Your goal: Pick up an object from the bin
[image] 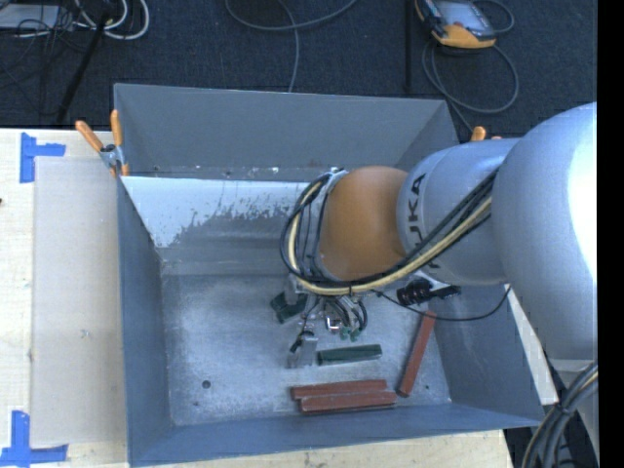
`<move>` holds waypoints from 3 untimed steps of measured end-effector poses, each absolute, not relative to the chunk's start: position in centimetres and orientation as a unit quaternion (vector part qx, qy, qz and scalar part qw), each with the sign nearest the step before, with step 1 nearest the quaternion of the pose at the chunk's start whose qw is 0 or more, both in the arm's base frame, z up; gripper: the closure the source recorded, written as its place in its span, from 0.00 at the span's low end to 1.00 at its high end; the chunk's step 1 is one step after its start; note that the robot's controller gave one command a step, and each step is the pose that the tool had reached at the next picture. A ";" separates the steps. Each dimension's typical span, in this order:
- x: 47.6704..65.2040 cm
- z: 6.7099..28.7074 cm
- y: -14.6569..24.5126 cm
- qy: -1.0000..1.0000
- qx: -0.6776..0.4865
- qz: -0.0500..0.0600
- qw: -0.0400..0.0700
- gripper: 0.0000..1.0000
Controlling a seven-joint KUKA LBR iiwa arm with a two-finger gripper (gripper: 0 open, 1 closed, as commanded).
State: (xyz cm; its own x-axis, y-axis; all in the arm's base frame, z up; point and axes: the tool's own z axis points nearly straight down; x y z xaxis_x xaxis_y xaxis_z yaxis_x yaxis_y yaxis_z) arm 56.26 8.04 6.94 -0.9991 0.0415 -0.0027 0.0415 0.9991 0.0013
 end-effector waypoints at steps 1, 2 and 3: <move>60.1 7.1 4.4 0.999 0.032 0.000 0.002 0.00; 60.3 7.5 4.5 0.999 0.033 0.001 0.006 1.00; 62.2 22.1 2.5 0.998 -0.057 0.000 0.006 1.00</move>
Offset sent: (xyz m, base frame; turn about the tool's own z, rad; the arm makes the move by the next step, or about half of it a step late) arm 0.0361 -0.0345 0.0006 0.0199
